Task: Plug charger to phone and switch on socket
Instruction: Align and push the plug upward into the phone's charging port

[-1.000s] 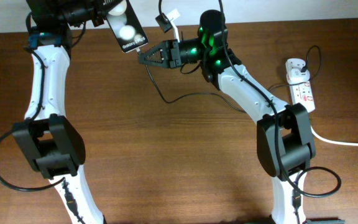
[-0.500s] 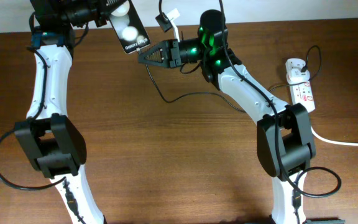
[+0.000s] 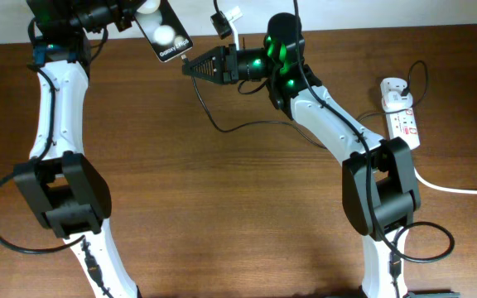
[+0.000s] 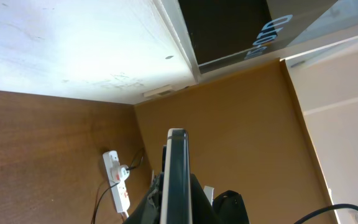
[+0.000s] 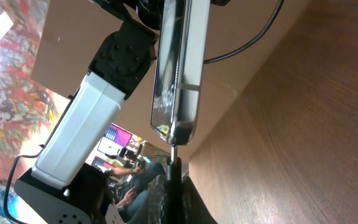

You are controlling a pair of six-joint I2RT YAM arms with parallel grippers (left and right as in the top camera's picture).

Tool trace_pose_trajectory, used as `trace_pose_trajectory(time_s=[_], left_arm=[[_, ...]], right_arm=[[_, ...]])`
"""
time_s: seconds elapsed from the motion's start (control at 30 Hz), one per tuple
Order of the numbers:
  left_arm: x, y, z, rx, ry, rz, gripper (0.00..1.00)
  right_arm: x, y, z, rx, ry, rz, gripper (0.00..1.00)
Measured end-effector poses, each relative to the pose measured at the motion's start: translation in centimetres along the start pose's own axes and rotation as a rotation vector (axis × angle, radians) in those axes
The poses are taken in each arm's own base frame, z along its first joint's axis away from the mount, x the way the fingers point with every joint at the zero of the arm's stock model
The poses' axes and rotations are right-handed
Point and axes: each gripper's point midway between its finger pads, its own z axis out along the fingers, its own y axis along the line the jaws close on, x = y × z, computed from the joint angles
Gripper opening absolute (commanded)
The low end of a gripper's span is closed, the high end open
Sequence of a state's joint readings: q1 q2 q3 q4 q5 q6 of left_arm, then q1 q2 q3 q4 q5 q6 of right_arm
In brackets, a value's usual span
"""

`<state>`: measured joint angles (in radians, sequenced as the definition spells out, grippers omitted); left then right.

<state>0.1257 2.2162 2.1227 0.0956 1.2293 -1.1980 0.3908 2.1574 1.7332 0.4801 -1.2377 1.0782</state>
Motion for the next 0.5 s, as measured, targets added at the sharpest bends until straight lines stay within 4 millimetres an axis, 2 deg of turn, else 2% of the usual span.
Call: trace_pose_trajectory(time_s=[0.2, 0.5], left_arm=[[0.55, -0.22, 0.81, 0.006, 0.016, 0.001, 0.00], [0.55, -0.22, 0.79, 0.006, 0.016, 0.002, 0.00]], right_arm=[[0.11, 0.15, -0.02, -0.007, 0.008, -0.012, 0.04], [0.90, 0.58, -0.05, -0.032, 0.053, -0.042, 0.04]])
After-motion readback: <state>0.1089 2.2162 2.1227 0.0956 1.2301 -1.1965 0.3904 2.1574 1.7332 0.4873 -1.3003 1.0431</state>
